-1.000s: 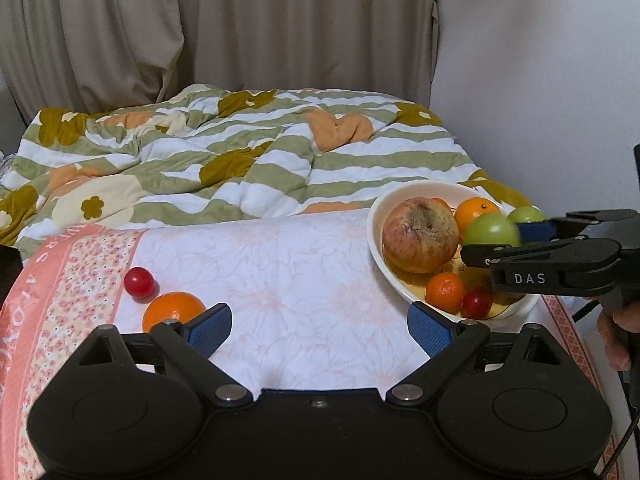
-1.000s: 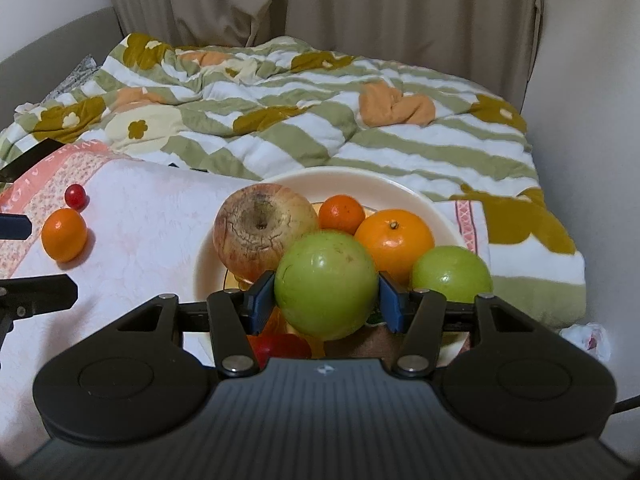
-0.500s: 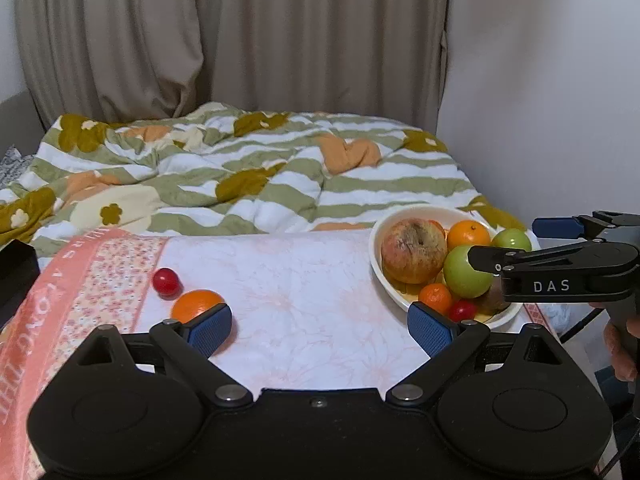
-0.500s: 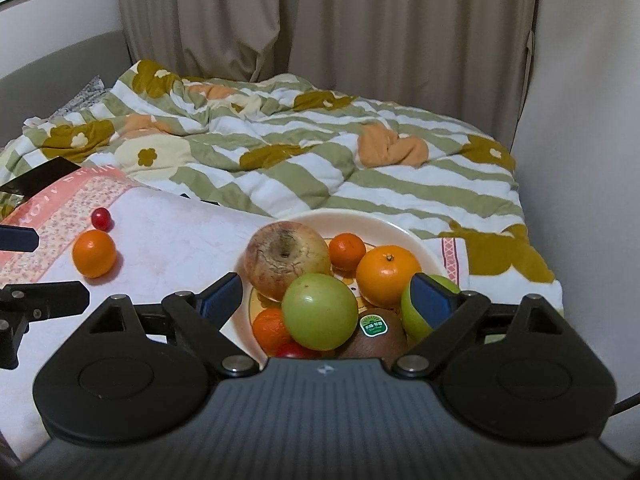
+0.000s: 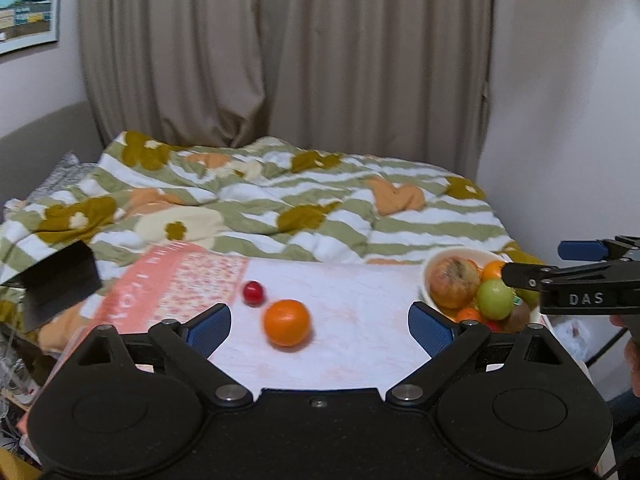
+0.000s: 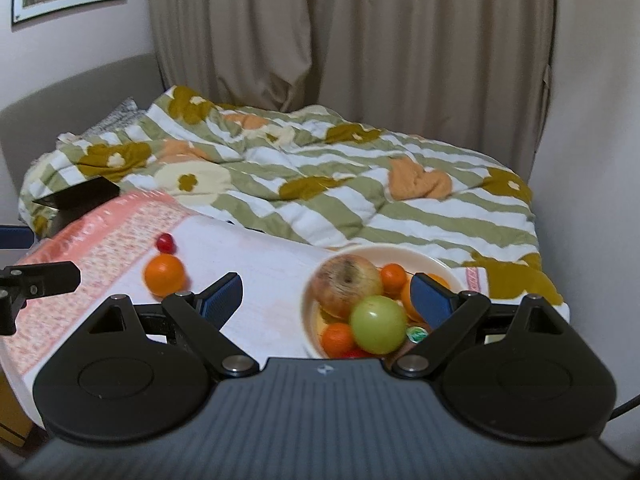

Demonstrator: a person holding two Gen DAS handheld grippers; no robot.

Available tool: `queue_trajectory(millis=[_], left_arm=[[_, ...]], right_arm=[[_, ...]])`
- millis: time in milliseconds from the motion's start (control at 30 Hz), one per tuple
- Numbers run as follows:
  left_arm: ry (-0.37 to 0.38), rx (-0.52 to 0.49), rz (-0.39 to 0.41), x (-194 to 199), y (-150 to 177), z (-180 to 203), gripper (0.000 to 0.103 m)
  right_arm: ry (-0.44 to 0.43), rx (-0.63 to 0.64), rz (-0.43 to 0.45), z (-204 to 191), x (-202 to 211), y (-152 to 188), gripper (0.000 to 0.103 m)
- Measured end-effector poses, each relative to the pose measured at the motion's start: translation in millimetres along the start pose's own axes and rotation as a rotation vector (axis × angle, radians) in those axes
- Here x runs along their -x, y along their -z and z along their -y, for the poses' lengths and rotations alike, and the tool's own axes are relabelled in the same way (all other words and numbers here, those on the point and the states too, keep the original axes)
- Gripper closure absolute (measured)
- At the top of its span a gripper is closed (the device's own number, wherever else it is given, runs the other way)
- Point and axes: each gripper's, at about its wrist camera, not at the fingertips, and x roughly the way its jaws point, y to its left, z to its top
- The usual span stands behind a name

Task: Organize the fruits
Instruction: 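Withdraw both grippers from the bowl toward the last fruit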

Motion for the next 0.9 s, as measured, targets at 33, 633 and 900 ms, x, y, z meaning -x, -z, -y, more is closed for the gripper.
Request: queue_trajectory(millis=[33,633,900], left_arm=[[-0.009,0.003,0.005,3,0,-5,0.005],[0.027,-0.04,-0.022,-31,-38,-128,0.004],[0.164,-0.121,-0.086,-92,-52,-161,0.004]], right_arm=[[-0.007,0.0,0.003,-5,2,-2,0.0],[0.013,-0.084,-0.056,-101,-18,-22,0.0],[0.093,-0.123,-0.113,-152,-59,-25,0.0]])
